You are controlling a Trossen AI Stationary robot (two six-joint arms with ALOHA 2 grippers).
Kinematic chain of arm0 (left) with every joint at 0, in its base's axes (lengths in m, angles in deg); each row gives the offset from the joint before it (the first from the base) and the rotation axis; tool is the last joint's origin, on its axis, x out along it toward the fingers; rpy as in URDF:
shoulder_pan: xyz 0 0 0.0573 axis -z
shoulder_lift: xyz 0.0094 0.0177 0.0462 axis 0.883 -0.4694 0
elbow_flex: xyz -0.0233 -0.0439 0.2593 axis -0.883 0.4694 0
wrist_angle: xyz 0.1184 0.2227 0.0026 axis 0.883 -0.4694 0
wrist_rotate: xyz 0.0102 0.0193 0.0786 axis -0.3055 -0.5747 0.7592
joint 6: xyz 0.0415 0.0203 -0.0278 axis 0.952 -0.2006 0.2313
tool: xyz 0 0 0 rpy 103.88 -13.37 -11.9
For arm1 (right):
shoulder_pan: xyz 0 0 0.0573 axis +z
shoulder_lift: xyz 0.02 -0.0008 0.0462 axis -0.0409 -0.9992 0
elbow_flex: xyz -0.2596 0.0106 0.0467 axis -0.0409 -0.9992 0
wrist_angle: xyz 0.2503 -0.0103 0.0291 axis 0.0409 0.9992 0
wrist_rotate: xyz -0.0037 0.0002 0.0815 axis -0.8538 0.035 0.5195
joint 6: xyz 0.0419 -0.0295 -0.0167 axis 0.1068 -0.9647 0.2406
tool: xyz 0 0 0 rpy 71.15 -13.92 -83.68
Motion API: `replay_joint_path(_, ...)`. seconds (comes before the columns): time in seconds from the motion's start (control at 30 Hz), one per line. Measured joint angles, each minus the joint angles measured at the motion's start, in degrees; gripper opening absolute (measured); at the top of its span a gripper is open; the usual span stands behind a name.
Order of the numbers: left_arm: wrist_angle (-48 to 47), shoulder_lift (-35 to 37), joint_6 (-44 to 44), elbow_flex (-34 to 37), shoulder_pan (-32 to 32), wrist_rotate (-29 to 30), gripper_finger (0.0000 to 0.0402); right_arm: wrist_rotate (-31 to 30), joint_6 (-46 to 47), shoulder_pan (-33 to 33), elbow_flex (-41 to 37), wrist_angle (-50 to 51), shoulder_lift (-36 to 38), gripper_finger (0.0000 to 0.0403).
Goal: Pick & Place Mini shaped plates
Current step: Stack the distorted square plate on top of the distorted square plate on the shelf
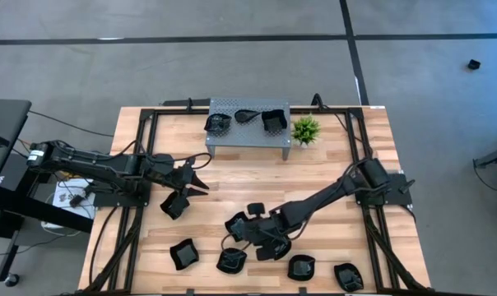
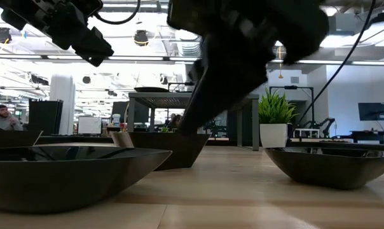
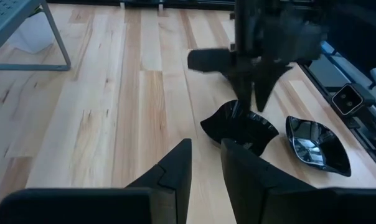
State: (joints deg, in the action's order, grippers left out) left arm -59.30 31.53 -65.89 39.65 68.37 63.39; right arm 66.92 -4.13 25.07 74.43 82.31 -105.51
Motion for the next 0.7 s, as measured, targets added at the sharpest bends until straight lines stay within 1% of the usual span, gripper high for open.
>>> replay_joint_path(0.07,0.02,0.0,-0.91,0.0,0.0,-0.02,0.0088,-0.63,-1.19,-0.18,-0.24,2.54,-0.34,0.0103)
replay_joint_path(0.13,0.04,0.0,-1.52,0.0,0.0,-0.02,0.0088,-0.98,-1.9,-0.69,0.05,0.88,-1.21,0.0103)
replay_joint_path(0.2,0.22,-0.05,-1.54,0.0,0.0,-0.01,0.0088,-2.34,-2.5,-0.94,-0.24,1.76,-1.2,0.0102)
replay_joint_path(0.3,0.54,0.01,-1.69,-0.01,0.0,-0.02,0.0088,-2.41,-3.81,-1.76,-0.04,0.83,-0.98,0.0096)
replay_joint_path(0.43,0.5,-0.04,-1.7,-0.04,0.01,-0.01,0.0088,-2.12,-5.43,-2.46,-0.09,1.13,-0.96,0.0066)
replay_joint_path(0.57,0.52,-0.02,-1.67,-0.04,0.02,-0.02,0.0088,1.04,-5.48,-3.26,-0.09,0.91,-0.69,0.0015)
replay_joint_path(0.63,0.5,-0.02,-1.67,-0.04,0.0,-0.01,0.0088,1.8,-5.46,-3.45,0.08,0.88,-0.39,0.0007)
replay_joint_path(0.7,0.5,-0.02,-1.67,-0.04,0.0,-0.01,0.0088,1.99,-5.46,-3.45,0.97,2.12,-0.39,0.0012)
